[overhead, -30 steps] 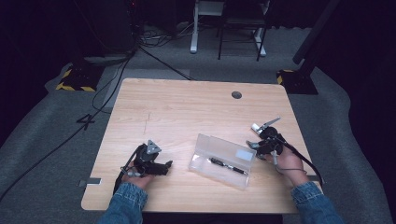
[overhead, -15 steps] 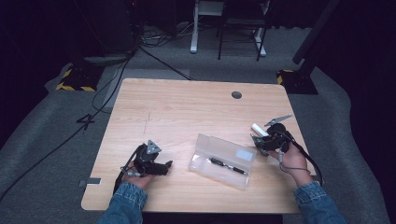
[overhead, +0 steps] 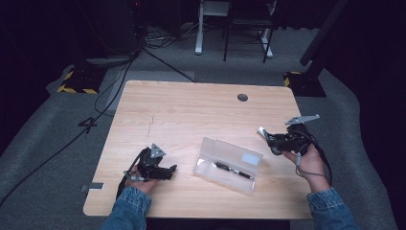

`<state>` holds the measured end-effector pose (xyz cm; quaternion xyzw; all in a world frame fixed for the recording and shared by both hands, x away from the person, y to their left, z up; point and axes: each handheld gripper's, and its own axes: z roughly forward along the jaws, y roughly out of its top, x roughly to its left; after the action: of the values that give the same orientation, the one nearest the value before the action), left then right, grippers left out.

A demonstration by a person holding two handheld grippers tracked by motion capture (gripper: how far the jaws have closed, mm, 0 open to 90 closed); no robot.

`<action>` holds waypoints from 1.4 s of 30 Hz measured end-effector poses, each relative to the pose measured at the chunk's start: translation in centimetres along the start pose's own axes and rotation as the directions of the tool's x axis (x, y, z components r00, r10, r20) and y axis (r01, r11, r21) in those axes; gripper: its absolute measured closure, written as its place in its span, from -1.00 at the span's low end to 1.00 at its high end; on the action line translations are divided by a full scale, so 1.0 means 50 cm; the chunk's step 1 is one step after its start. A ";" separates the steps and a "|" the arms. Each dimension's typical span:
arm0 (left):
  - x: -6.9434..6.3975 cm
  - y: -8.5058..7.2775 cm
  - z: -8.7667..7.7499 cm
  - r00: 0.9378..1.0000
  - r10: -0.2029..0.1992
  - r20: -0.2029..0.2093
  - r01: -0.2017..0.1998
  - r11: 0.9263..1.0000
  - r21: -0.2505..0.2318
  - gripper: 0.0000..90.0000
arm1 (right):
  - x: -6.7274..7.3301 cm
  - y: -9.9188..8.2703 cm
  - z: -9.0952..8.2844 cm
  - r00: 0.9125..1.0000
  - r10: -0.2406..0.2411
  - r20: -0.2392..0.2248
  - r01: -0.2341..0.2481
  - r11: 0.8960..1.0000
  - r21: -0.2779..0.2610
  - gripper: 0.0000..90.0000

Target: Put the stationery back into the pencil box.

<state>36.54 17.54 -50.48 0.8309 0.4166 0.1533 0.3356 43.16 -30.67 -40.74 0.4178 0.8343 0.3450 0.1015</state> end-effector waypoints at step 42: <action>0.000 0.006 0.005 1.000 0.006 0.000 -0.006 1.000 0.000 -0.73 | 0.198 0.020 -0.004 0.940 -0.260 -0.220 0.272 0.962 0.026 0.14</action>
<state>36.85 17.30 -50.47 0.8322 0.4140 0.1544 0.3349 37.48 -22.77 -38.74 0.2643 0.8984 0.3479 0.0447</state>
